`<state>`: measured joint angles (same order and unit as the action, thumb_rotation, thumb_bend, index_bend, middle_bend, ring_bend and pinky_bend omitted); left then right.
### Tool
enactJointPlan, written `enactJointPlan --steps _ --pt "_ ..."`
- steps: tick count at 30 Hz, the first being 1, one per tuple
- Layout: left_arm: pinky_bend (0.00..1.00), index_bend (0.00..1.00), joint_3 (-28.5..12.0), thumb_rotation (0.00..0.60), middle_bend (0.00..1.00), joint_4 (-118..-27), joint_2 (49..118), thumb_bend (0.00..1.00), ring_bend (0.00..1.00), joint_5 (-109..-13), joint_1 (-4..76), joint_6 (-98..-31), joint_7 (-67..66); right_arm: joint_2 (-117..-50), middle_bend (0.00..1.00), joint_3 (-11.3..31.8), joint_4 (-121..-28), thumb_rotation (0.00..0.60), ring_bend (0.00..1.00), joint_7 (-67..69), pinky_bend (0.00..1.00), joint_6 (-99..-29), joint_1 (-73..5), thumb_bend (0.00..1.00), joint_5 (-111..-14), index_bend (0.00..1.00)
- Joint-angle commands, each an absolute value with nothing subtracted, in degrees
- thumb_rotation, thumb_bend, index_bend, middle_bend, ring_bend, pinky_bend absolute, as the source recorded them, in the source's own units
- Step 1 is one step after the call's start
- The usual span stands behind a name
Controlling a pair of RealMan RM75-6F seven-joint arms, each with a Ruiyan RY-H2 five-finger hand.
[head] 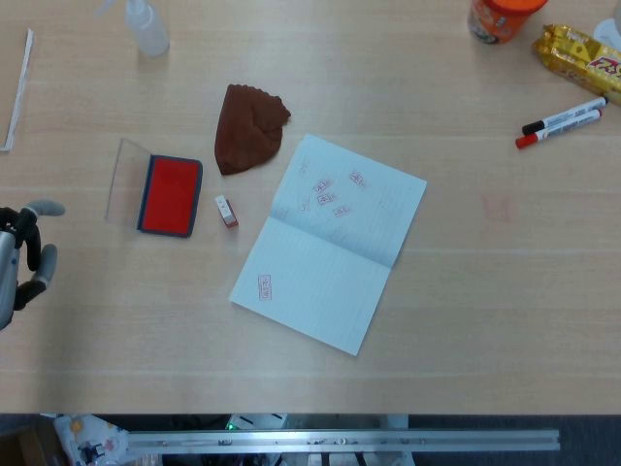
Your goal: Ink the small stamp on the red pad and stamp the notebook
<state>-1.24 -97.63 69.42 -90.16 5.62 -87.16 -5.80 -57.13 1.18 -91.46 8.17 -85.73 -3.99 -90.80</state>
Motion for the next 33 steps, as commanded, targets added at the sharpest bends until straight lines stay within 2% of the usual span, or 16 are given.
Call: enactJointPlan --steps 1,14,26,28,31,33 --pt "0.68 0.35 -1.2 0.6 0.45 -97.6 69.4 0.38 0.46 -90.2 5.6 -87.2 -5.9 -57.1 0.41 1.2 -91.5 0.6 0.33 8.2 0.42 -85.7 -4.0 0.3 -90.9 0.31" --pt "0.68 0.35 -1.2 0.6 0.45 -98.0 68.6 0.38 0.46 -91.3 5.4 -88.2 -5.4 -56.9 0.41 1.6 -91.2 0.6 0.33 9.0 0.42 -85.9 -4.3 0.3 -90.9 0.31" --pt "0.68 0.35 -1.0 0.6 0.45 -98.3 68.4 0.38 0.46 -93.4 7.2 -86.1 -6.1 -56.6 0.41 1.9 -91.9 0.6 0.33 8.6 0.42 -85.7 -4.3 0.3 -90.2 0.31" --pt "0.64 0.34 -0.8 0.6 0.43 -98.5 68.3 0.38 0.44 -93.3 7.5 -85.3 -6.2 -56.6 0.41 1.9 -91.9 0.6 0.33 8.6 0.42 -85.7 -4.3 0.3 -90.2 0.31" --pt "0.47 0.25 -0.4 0.6 0.32 -99.2 67.5 0.38 0.31 -92.8 8.0 -83.8 -6.6 -56.6 0.41 1.9 -91.9 0.6 0.33 8.4 0.42 -85.8 -4.2 0.3 -90.1 0.31" --pt "0.43 0.21 -0.4 0.6 0.28 -99.4 67.4 0.38 0.27 -92.6 8.1 -83.5 -6.5 -56.5 0.41 2.0 -91.9 0.6 0.33 8.5 0.42 -85.7 -4.2 0.3 -90.0 0.31"
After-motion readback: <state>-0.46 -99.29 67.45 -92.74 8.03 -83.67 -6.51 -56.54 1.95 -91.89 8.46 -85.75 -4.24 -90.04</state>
